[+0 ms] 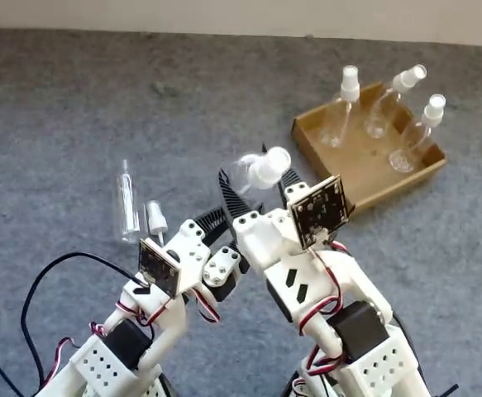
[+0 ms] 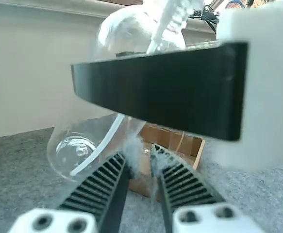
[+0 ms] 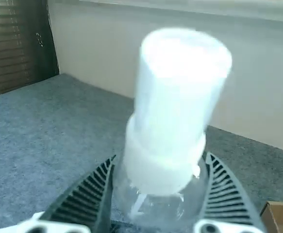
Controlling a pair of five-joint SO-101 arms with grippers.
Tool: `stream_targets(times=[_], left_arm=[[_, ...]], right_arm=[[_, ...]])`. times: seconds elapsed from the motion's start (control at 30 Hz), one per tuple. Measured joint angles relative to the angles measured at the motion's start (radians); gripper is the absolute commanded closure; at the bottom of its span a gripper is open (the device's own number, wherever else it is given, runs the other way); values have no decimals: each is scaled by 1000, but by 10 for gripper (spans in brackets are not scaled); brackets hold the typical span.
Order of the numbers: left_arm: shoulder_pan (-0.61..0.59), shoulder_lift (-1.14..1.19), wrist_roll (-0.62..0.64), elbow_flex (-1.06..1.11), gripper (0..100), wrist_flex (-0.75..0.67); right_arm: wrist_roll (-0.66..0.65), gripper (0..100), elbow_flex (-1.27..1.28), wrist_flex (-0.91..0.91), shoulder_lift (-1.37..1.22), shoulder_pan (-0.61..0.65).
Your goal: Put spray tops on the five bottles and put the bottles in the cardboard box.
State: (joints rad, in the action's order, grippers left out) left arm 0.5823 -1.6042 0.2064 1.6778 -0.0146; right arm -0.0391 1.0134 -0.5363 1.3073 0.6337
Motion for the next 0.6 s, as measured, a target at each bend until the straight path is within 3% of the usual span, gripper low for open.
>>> stream_targets(times=[0.23, 0.6], left_arm=[[0, 9, -2, 0, 995, 0], [-3, 8, -3, 0, 995, 0]], right_arm=[[0, 825, -3, -20, 3, -54], [2, 825, -3, 38, -17, -442]])
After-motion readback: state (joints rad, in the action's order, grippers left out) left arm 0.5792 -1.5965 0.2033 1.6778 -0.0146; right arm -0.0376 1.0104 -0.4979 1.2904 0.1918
